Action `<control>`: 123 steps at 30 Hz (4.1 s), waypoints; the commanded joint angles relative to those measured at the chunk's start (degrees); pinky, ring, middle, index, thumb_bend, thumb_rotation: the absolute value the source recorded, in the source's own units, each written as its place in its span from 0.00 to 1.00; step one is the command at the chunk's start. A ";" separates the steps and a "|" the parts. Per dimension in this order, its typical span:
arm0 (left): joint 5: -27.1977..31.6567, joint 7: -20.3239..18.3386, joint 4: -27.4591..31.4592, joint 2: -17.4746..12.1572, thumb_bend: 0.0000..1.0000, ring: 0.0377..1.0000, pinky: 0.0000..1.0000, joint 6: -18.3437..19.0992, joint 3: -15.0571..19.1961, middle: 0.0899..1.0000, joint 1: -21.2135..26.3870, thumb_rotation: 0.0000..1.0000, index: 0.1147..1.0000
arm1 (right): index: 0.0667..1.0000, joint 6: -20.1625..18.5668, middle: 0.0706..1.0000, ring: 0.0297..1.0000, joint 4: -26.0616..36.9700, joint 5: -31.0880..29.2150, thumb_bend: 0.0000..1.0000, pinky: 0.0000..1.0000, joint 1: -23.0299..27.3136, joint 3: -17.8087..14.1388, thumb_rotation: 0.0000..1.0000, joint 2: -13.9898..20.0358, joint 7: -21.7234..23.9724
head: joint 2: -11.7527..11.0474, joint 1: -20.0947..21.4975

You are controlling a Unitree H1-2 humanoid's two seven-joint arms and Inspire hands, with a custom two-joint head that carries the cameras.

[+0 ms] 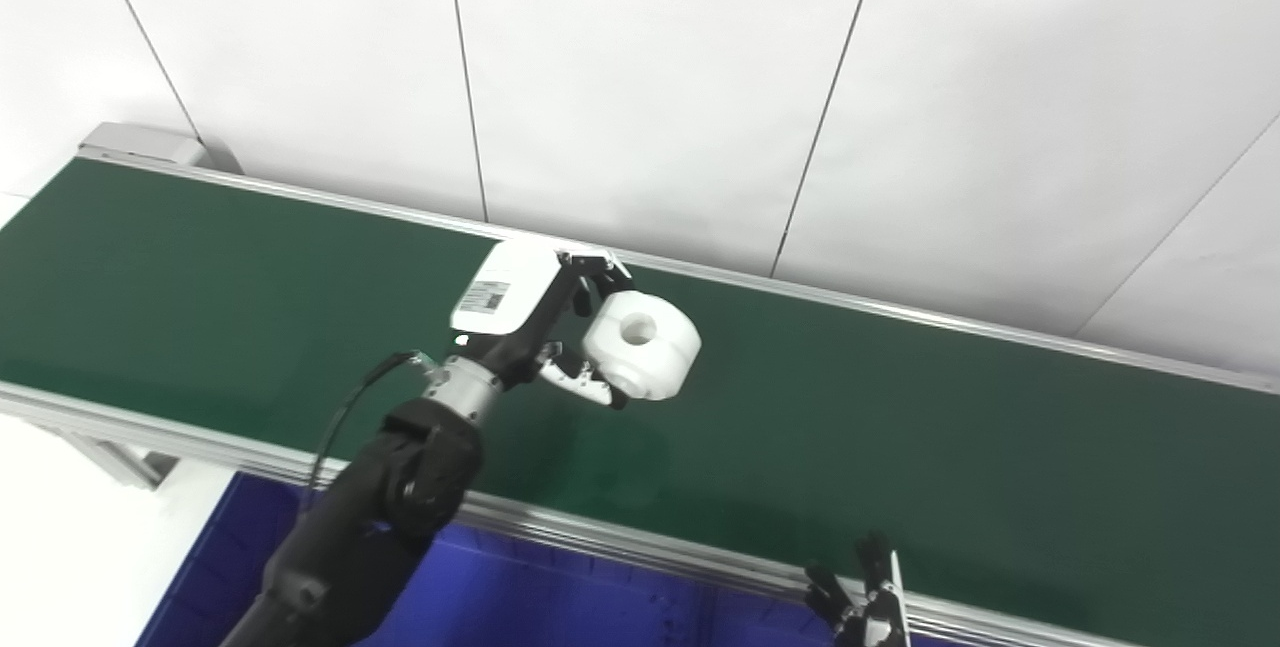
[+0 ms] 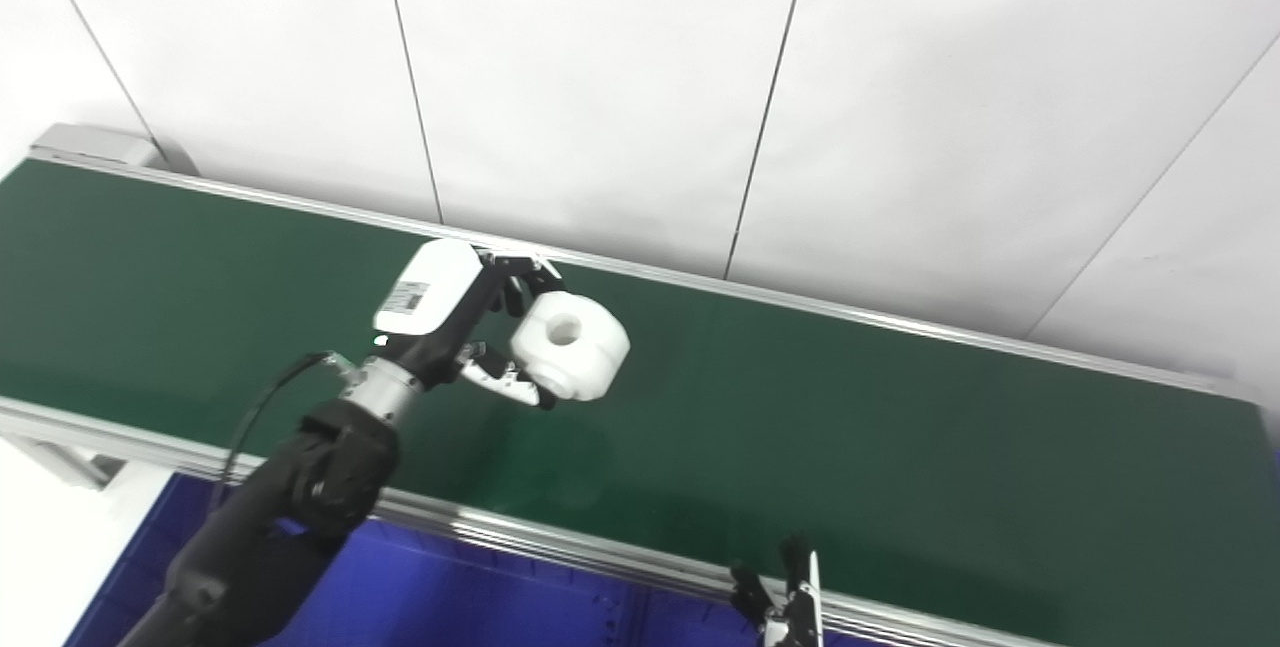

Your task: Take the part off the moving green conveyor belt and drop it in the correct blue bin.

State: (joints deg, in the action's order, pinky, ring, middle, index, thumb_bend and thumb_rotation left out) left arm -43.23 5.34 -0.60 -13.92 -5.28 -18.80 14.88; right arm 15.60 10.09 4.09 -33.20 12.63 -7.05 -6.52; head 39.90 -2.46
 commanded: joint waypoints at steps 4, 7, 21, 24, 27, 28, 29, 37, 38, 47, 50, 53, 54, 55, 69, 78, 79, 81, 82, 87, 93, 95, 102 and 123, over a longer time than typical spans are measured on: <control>-0.26 -6.96 16.09 -3.34 0.52 0.43 0.41 4.68 4.07 0.44 -2.55 0.00 0.42 | 1.00 -2.05 0.99 0.85 5.78 -1.31 0.71 0.84 -1.16 -0.51 1.00 0.47 1.12 | 3.66 -4.05; -0.23 -10.69 23.47 -4.74 0.52 0.43 0.43 6.79 6.34 0.44 -5.50 0.00 0.42 | 1.00 -4.83 0.99 0.87 8.80 -3.86 0.74 0.87 -0.84 -1.70 1.00 1.61 1.88 | 6.47 -9.39; -7.69 -23.33 41.78 -5.47 0.52 0.44 0.45 12.79 13.99 0.43 -20.35 0.00 0.43 | 0.94 -16.83 0.93 0.82 15.50 -14.76 0.66 0.83 3.76 -10.58 1.00 9.31 5.32 | 9.85 -24.81; -9.33 -23.53 42.53 -4.51 0.52 0.47 0.47 12.57 15.05 0.45 -24.06 0.00 0.40 | 0.94 -17.29 0.94 0.82 14.44 -16.14 0.69 0.82 4.63 -11.59 0.99 10.81 6.43 | 8.42 -27.29; -10.67 -22.57 42.41 -3.67 0.52 0.47 0.49 11.70 15.75 0.45 -27.42 0.00 0.40 | 0.93 -16.76 0.94 0.82 12.80 -17.40 0.70 0.80 5.16 -12.44 0.99 11.66 7.39 | 6.79 -29.29; -11.01 -22.20 42.26 -3.46 0.52 0.47 0.50 11.44 15.97 0.45 -28.27 0.00 0.41 | 0.94 -16.59 0.94 0.84 12.35 -17.88 0.70 0.82 5.28 -12.65 0.99 11.78 7.68 | 6.73 -29.34; -11.44 -22.21 42.12 -3.33 0.52 0.47 0.50 11.44 16.25 0.45 -29.24 0.00 0.41 | 0.95 -16.44 0.94 0.84 11.91 -17.61 0.70 0.83 5.40 -12.69 0.98 11.90 7.77 | 6.53 -29.34; -12.55 -32.06 40.37 -7.36 0.52 0.33 0.40 12.26 17.26 0.36 -32.78 0.00 0.44 | 0.96 -15.03 0.94 0.82 9.84 -15.48 0.75 0.82 5.34 -12.10 1.00 11.20 8.45 | 6.48 -25.52; -12.72 -32.70 39.62 -7.98 0.52 0.33 0.39 11.96 17.17 0.35 -32.94 0.00 0.45 | 0.96 -14.81 0.93 0.82 9.66 -15.28 0.75 0.82 5.24 -11.94 0.99 10.99 8.46 | 6.59 -24.59; -18.51 -39.37 34.15 -10.98 0.52 0.40 0.42 12.52 15.07 0.39 -32.52 0.00 0.45 | 0.89 -14.75 0.88 0.73 10.34 -13.15 0.82 0.72 4.09 -10.95 0.93 8.52 7.74 | 6.71 -20.76; -22.10 -44.54 33.50 -11.22 0.52 0.43 0.45 13.94 14.49 0.42 -31.37 0.00 0.43 | 0.88 -14.14 0.87 0.72 10.31 -12.55 0.84 0.71 3.84 -10.92 0.92 7.87 7.69 | 6.64 -20.36; -25.25 -50.42 33.60 -10.85 0.69 0.57 0.55 15.35 14.27 0.57 -30.21 0.18 0.54 | 0.88 -13.84 0.87 0.72 10.52 -12.51 0.84 0.72 3.73 -10.96 0.92 7.47 7.84 | 6.61 -20.02; -25.38 -51.72 33.76 -10.70 0.79 0.64 0.59 15.62 14.39 0.65 -29.92 0.29 0.62 | 0.88 -13.90 0.87 0.72 10.66 -12.49 0.84 0.72 3.70 -10.97 0.91 7.32 7.80 | 6.66 -19.86; -25.40 -52.67 34.00 -10.62 0.83 0.69 0.62 15.70 14.49 0.70 -29.65 0.35 0.67 | 0.88 -14.03 0.87 0.72 10.81 -12.25 0.84 0.71 3.68 -10.96 0.91 7.18 7.67 | 6.71 -19.72; -22.36 -54.98 42.74 -9.71 0.86 0.78 0.67 14.20 18.67 0.79 -32.53 0.47 0.76 | 0.90 -15.32 0.89 0.74 14.92 -10.82 0.80 0.72 0.78 -8.35 0.92 4.98 7.60 | 7.67 -18.03; 13.54 -51.11 50.20 -5.23 0.79 0.72 0.59 24.52 27.74 0.76 -29.88 0.38 0.77 | 0.92 -15.61 0.90 0.74 16.42 -5.72 0.79 0.71 -1.31 -3.62 0.92 0.81 5.38 | 10.15 3.54; 19.89 -51.01 50.88 -3.86 0.78 0.74 0.61 27.64 29.06 0.77 -28.64 0.41 0.78 | 0.92 -15.29 0.90 0.74 15.90 -4.42 0.79 0.70 -1.32 -2.93 0.91 -0.02 4.78 | 10.17 6.26; 29.99 -50.50 50.48 -1.15 0.76 0.78 0.67 31.34 31.74 0.81 -26.53 0.44 0.80 | 0.91 -14.06 0.89 0.74 14.09 -1.55 0.75 0.70 -0.90 -1.28 0.92 -1.67 3.56 | 9.73 13.80; 32.99 -50.23 49.97 -0.46 0.77 0.79 0.68 31.96 32.70 0.82 -25.91 0.48 0.82 | 0.92 -13.65 0.89 0.74 13.37 -0.50 0.73 0.70 -0.68 -0.64 0.93 -2.25 3.11 | 9.73 13.80; 41.15 -43.19 45.20 9.74 0.69 0.82 0.74 31.92 32.36 0.86 -21.84 0.60 0.87 | 0.94 -11.70 0.90 0.76 8.17 5.94 0.71 0.72 1.32 3.48 0.99 -6.05 -0.27 | 8.32 27.96; 41.09 -35.65 40.85 14.37 0.63 0.93 0.89 31.83 26.08 0.97 -23.68 0.72 0.99 | 0.95 -9.89 0.92 0.77 2.69 9.41 0.67 0.74 3.76 6.54 1.00 -8.97 -5.20 | 6.71 38.18; 39.98 -33.83 39.81 14.29 0.62 0.94 0.90 31.29 23.42 0.98 -24.99 0.75 1.00 | 0.95 -8.87 0.93 0.77 0.88 10.31 0.67 0.74 4.40 7.10 1.00 -9.46 -6.78 | 6.17 40.81; 35.75 -29.98 30.64 9.45 0.62 1.00 0.94 20.66 17.29 1.00 -26.52 0.78 1.00 | 0.96 -6.44 0.94 0.76 -2.59 12.87 0.62 0.73 4.83 7.69 1.00 -10.51 -11.46 | 5.72 46.11; 38.22 -16.07 32.97 17.79 0.67 1.00 0.99 8.66 11.36 1.00 -34.92 0.70 1.00 | 0.95 -9.82 0.92 0.77 9.01 8.01 0.70 0.73 1.84 4.93 1.00 -4.32 -7.96 | 11.29 22.81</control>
State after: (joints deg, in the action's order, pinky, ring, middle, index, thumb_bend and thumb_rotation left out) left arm -5.64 -12.55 28.70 2.94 4.99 -7.18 -18.99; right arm 5.05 16.52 13.14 -30.31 14.36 -7.63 -15.34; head 51.24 20.40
